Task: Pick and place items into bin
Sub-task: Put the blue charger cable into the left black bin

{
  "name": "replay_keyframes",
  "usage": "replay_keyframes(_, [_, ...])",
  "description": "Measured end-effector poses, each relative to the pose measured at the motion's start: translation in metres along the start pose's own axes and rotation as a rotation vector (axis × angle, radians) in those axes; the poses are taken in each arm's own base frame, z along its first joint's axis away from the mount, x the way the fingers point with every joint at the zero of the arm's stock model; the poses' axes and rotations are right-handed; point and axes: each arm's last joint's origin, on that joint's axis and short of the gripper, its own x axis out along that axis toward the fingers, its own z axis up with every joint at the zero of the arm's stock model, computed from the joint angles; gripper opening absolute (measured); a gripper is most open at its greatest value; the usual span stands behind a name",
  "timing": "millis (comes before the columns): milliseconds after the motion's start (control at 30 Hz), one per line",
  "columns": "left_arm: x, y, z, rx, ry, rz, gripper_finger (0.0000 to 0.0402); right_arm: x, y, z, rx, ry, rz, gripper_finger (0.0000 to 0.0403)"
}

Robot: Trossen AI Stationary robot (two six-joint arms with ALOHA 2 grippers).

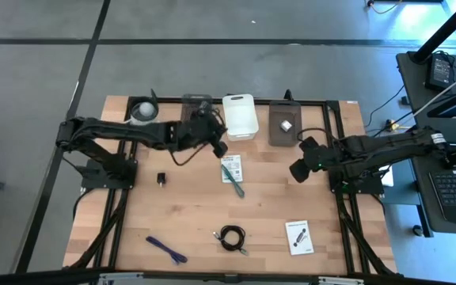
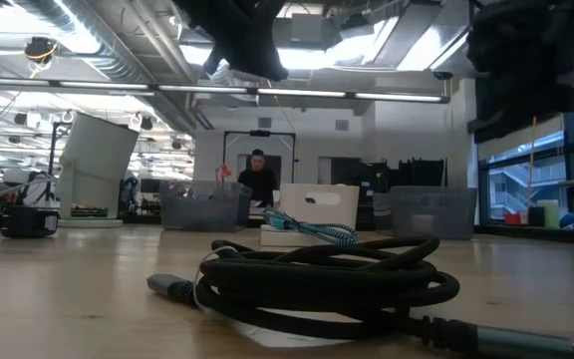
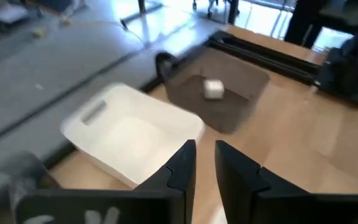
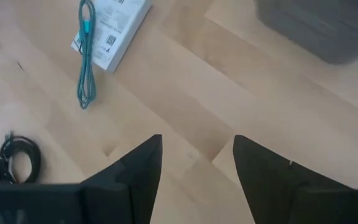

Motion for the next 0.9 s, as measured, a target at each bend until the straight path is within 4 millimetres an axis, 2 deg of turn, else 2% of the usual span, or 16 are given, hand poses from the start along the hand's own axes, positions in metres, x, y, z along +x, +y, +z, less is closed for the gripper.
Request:
replay_keyframes(167, [0.007, -0.015, -0.019, -0.077, 0.094, -0.027, 0.0034, 0.01, 0.008, 0.002, -0.052, -0.004, 0.005, 0.02])
replay_keyframes(300, [0.017, -0.017, -0.035, -0.131, 0.21, -0.018, 0.0021, 0.024, 0.024, 0.008, -0.092, -0.044, 0.064, 0.02])
replay_keyframes(433, [0.02, -0.015, -0.045, -0.115, 0.282, 0.016, 0.0011, 0.041, 0.04, 0.013, -0.158, -0.083, 0.115, 0.02])
replay_keyframes(700, [0.013, -0.01, -0.049, -0.025, 0.364, 0.012, 0.0002, 0.067, 0.06, 0.016, -0.177, -0.108, 0.187, 0.0199])
replay_keyframes(900, [-0.013, -0.004, -0.035, 0.181, 0.321, -0.074, 0.0002, 0.076, 0.073, 0.016, -0.112, -0.136, 0.256, 0.0173])
